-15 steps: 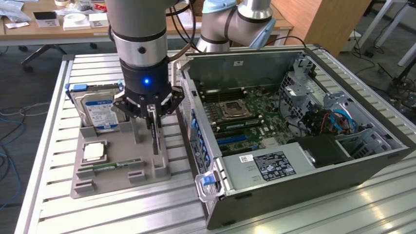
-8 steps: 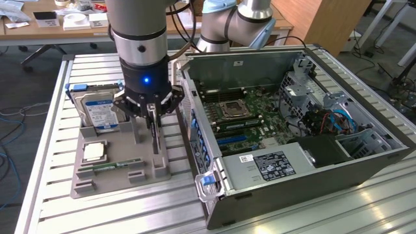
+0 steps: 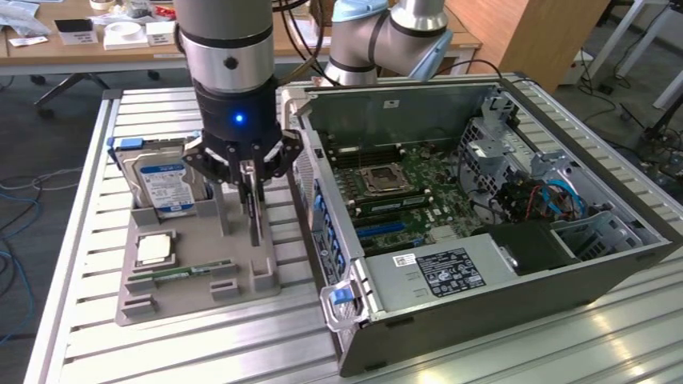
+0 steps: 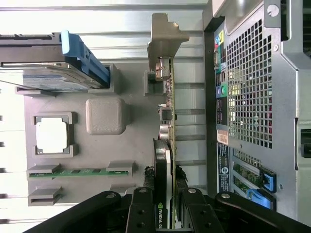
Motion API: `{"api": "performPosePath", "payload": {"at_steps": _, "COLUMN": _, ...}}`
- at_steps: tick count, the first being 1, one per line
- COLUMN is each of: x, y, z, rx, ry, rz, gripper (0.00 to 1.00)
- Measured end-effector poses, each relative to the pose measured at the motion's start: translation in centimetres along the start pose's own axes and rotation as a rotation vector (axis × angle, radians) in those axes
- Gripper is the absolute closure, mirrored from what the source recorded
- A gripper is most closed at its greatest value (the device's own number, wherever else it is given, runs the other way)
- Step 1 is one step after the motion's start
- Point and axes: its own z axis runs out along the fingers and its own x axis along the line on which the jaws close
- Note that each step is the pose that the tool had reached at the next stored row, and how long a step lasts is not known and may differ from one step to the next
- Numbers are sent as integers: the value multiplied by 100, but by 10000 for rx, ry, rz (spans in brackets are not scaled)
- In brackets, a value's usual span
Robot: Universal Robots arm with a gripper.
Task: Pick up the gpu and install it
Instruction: 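Pick up the gpu and move the gpu toward the slot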
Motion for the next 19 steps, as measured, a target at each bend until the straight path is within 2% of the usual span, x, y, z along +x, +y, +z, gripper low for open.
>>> {"api": "performPosePath", "payload": {"at_steps": 4, "x": -3, "y": 4, "z": -104, "rx": 0, "ry": -1, "rz": 0, "gripper": 73}}
{"api": "performPosePath", "payload": {"at_steps": 19, "x": -7, "y": 8, "z": -178, "rx": 1, "ry": 0, "rz": 0, "gripper": 73}}
